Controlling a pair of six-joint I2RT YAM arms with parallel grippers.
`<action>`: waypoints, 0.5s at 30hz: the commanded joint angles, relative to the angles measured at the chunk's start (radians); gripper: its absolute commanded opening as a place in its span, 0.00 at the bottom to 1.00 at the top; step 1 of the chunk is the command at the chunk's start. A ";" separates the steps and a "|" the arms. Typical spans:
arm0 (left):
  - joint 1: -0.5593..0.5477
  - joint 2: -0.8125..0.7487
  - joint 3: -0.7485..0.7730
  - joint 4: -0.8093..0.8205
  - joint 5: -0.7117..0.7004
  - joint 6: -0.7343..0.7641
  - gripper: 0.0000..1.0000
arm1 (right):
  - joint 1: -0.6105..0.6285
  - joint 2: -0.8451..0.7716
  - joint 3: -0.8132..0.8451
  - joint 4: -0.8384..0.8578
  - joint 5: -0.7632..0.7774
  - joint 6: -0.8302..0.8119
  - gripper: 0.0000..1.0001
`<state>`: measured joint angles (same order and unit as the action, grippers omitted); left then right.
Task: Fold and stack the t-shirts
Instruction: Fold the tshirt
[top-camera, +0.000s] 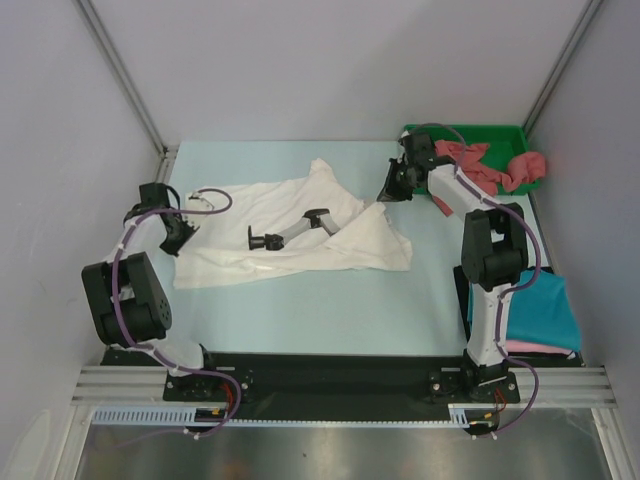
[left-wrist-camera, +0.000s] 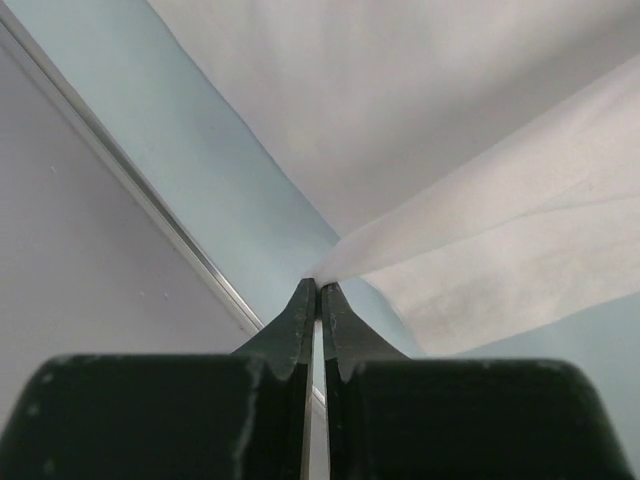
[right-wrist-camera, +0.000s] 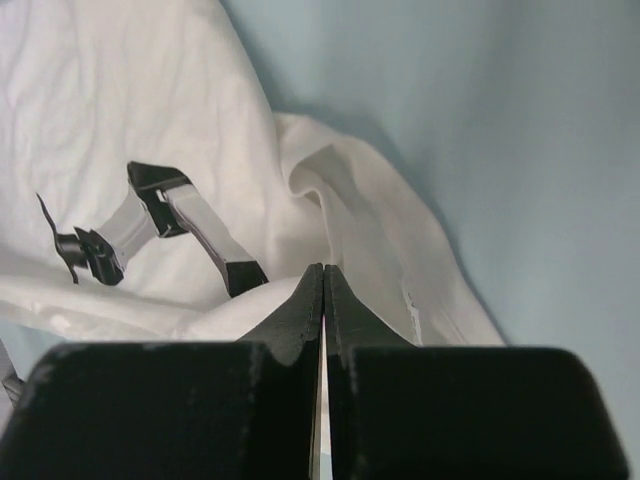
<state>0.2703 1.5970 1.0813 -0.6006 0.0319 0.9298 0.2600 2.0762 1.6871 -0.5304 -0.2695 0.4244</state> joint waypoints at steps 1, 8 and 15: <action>-0.003 0.020 0.040 0.051 -0.020 -0.025 0.05 | -0.005 0.033 0.091 0.001 0.010 -0.010 0.00; -0.005 0.041 0.049 0.067 -0.027 -0.029 0.05 | -0.025 0.062 0.128 0.013 0.041 0.008 0.00; -0.006 0.055 0.077 0.070 -0.055 -0.091 0.32 | -0.030 0.088 0.178 -0.031 0.001 -0.004 0.38</action>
<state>0.2703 1.6505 1.0943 -0.5472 -0.0036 0.8948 0.2409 2.1551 1.7893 -0.5343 -0.2592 0.4370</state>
